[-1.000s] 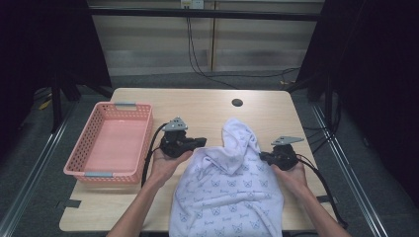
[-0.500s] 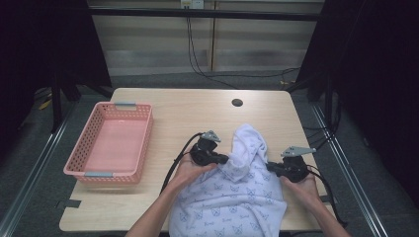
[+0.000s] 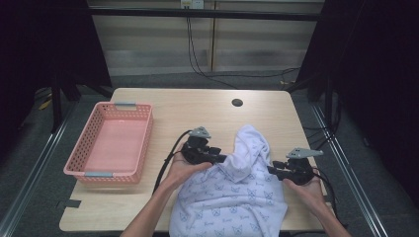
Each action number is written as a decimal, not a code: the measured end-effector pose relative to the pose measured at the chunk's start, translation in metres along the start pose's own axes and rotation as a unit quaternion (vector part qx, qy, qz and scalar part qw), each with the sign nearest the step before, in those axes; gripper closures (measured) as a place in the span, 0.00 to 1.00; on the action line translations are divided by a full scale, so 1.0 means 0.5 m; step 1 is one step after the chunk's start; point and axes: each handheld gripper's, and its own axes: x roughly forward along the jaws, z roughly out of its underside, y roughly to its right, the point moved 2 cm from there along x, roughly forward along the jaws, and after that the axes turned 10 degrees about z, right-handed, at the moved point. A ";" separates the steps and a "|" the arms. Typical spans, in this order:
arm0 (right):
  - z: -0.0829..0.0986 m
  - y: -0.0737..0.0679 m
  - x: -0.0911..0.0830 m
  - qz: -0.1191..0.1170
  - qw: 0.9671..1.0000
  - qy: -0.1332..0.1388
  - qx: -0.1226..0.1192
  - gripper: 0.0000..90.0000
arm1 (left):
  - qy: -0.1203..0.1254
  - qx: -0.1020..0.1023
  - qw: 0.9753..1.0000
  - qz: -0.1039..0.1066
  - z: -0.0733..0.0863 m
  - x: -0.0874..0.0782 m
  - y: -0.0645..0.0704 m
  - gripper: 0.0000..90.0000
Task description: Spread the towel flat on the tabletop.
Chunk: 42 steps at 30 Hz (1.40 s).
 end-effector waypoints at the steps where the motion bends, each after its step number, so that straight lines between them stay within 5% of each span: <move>1: -0.002 0.003 0.000 0.002 1.000 0.003 0.000 0.69 | -0.003 0.001 1.000 0.004 -0.005 0.012 0.004 0.54; 5: -0.007 0.015 0.006 0.007 1.000 0.010 0.009 0.66 | -0.013 0.011 1.000 0.012 -0.025 0.051 0.020 0.37; 7: -0.010 0.017 0.009 0.007 1.000 0.011 0.010 0.64 | -0.047 0.018 0.999 0.005 -0.019 0.079 0.028 0.36; 9: -0.015 0.016 0.010 0.006 1.000 0.016 0.009 0.63 | -0.074 0.018 0.997 0.011 -0.006 0.091 0.028 0.45; 11: -0.019 0.013 0.010 0.006 1.000 0.018 0.008 0.62 | -0.112 0.019 0.993 -0.003 0.020 0.101 0.031 0.66; 14: -0.029 0.014 0.015 0.006 1.000 0.022 0.006 0.60 | -0.127 0.037 0.991 0.007 0.045 0.089 0.038 0.88; 21: -0.075 0.009 0.069 0.010 1.000 0.021 -0.003 0.59 | -0.133 0.045 0.990 0.000 0.080 0.029 0.045 0.92; 27: -0.079 0.012 0.132 0.033 0.999 -0.008 -0.005 0.54 | -0.085 0.029 0.996 0.001 0.096 -0.013 0.044 0.93; 31: -0.073 0.009 0.145 0.035 0.999 -0.021 -0.009 0.90 | -0.015 0.008 1.000 -0.021 0.074 -0.059 0.030 0.94; 35: -0.099 0.014 0.103 0.022 0.999 0.031 0.008 0.96 | 0.036 0.009 0.997 -0.061 0.035 -0.130 0.017 0.94; 38: -0.111 0.010 0.048 0.004 0.998 0.067 0.012 0.96 | 0.069 0.018 0.995 -0.066 0.016 -0.177 0.030 0.94; 42: -0.066 -0.019 -0.023 -0.024 0.998 0.064 -0.016 0.96 | 0.054 0.031 0.996 -0.066 0.043 -0.200 0.059 0.94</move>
